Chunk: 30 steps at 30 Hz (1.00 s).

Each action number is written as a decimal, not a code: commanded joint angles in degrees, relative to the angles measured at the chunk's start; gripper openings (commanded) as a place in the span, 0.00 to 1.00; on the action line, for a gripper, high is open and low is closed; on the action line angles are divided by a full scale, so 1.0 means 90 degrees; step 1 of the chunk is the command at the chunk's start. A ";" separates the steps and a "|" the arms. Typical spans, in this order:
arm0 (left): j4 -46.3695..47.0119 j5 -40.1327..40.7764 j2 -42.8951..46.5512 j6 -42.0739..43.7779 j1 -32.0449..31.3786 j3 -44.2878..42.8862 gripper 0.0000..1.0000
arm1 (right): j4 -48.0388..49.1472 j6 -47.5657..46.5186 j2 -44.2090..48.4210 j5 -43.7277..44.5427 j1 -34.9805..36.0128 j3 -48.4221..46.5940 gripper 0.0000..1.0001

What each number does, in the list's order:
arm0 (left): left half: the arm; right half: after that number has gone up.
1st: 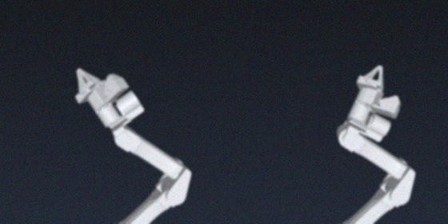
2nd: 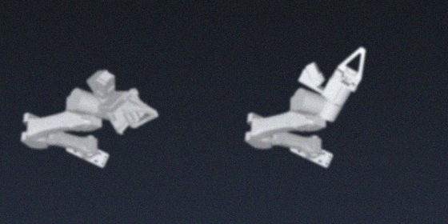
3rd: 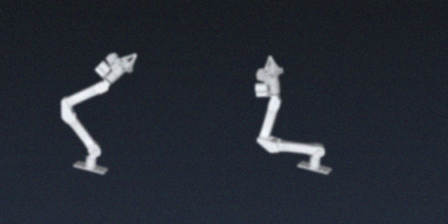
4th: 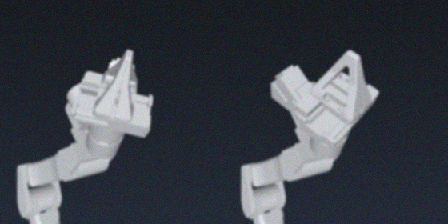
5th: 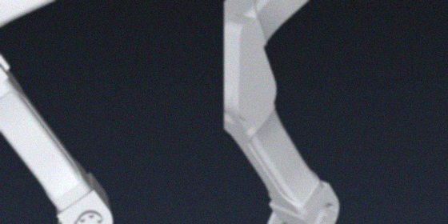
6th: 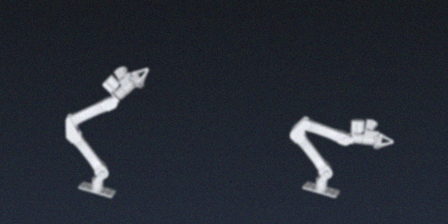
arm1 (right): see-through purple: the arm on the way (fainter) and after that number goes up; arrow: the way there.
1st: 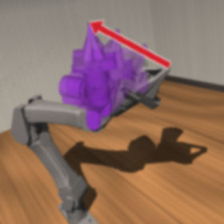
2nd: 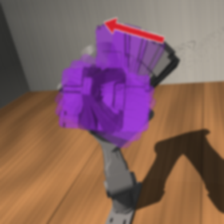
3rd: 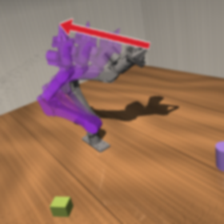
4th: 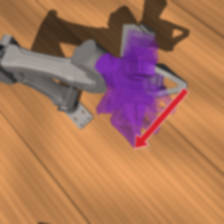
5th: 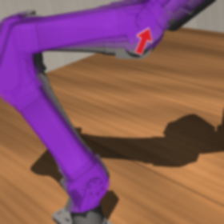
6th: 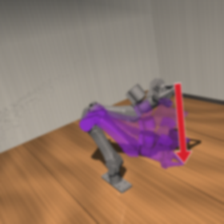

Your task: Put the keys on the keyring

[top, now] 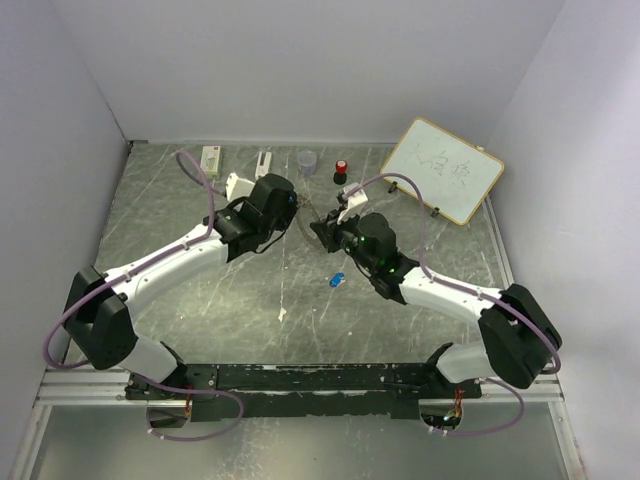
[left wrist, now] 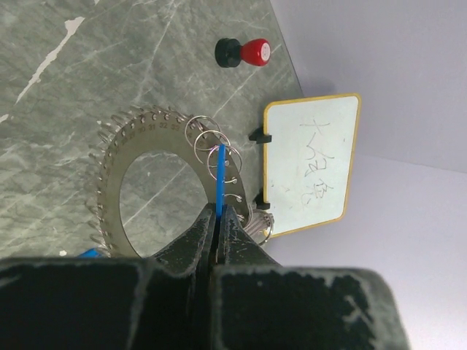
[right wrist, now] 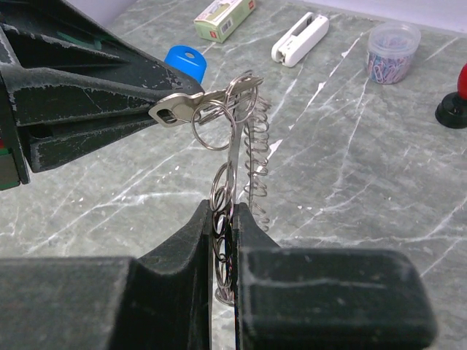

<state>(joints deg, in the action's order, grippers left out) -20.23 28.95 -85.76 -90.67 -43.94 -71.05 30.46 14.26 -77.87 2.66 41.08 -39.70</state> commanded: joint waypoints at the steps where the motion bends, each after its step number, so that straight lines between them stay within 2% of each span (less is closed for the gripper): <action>1: -0.0162 0.0436 0.0405 0.0092 0.0054 0.0473 0.07 | 0.0271 -0.0159 0.0407 0.0689 -0.0086 0.0096 0.00; 4: -0.0295 0.0707 0.0635 -0.0027 0.0049 0.0711 0.13 | 0.0243 -0.0233 0.0477 0.0711 -0.0091 0.0115 0.00; 6: -0.0290 0.0847 0.0785 -0.0065 0.0049 0.0870 0.21 | 0.0265 -0.0254 0.0504 0.0725 -0.0096 0.0138 0.00; 12: -0.0347 0.1126 0.0993 -0.0119 0.0049 0.1100 0.63 | 0.0325 -0.0314 0.0615 0.0808 -0.0096 0.0207 0.00; 18: -0.0042 0.1091 0.1012 0.0131 0.0050 0.1177 0.64 | 0.0347 -0.0390 0.0649 0.0717 -0.0099 0.0223 0.00; 22: 0.0546 0.1022 0.1082 0.0591 0.0051 0.1363 0.64 | 0.0389 -0.0449 0.0711 0.0633 -0.0099 0.0273 0.00; 27: 0.2490 0.0492 0.1406 0.1945 0.0049 0.2148 0.59 | 0.0489 -0.0562 0.0856 0.0383 -0.0094 0.0358 0.00; 30: 0.4153 -0.0052 0.1601 0.2895 0.0049 0.2774 0.55 | 0.0496 -0.0621 0.0942 0.0162 -0.0099 0.0373 0.00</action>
<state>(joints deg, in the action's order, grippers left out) -4.40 34.41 -74.15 -77.87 -43.66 -51.03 30.44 10.17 -71.75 6.70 40.23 -36.60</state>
